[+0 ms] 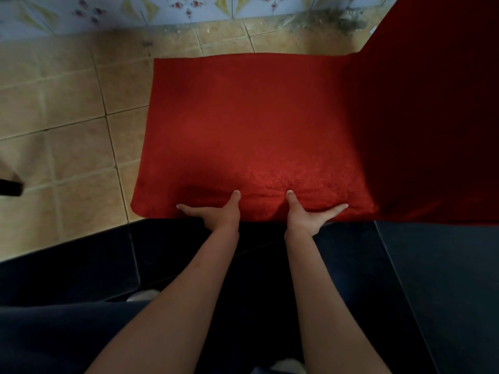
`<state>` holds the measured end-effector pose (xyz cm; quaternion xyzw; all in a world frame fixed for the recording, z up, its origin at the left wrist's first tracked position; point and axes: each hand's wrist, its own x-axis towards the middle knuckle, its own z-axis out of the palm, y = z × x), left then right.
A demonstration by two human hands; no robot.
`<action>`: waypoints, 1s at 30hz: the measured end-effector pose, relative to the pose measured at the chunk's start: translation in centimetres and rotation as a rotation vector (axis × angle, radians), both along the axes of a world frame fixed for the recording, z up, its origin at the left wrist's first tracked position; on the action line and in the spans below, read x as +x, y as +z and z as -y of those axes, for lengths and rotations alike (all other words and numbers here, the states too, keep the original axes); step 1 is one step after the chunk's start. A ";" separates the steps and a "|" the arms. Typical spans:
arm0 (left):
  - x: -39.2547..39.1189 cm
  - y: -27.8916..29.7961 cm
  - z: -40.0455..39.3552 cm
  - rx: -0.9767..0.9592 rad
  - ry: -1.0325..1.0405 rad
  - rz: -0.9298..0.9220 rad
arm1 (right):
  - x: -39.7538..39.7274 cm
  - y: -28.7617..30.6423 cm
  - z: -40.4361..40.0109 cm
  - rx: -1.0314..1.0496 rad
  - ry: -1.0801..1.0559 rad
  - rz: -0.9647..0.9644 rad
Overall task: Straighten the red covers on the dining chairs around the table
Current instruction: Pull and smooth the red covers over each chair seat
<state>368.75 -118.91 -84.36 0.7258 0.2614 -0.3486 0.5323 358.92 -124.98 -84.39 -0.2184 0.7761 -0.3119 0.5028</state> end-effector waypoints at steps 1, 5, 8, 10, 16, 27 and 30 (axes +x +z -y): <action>0.0 0.4 -0.4 0.011 0.002 -0.008 | 0.0 0.4 -0.5 0.012 0.000 -0.002; 0.1 2.1 -2.0 0.042 0.004 -0.034 | 0.0 2.1 -2.2 0.045 0.007 -0.019; 0.3 3.6 -3.0 0.076 -0.008 -0.065 | 0.0 3.8 -3.2 0.076 0.005 -0.024; 0.3 4.7 -3.7 0.100 -0.014 -0.083 | 0.2 5.0 -3.8 0.103 0.005 -0.038; 0.8 8.9 -5.4 0.142 0.003 -0.112 | 1.1 9.7 -5.0 0.162 -0.009 -0.094; 2.0 15.1 -7.9 0.205 0.008 -0.137 | 2.9 16.1 -7.4 0.239 0.006 -0.146; 1.9 16.1 -8.7 0.239 0.029 -0.140 | 3.1 17.0 -8.2 0.251 0.023 -0.173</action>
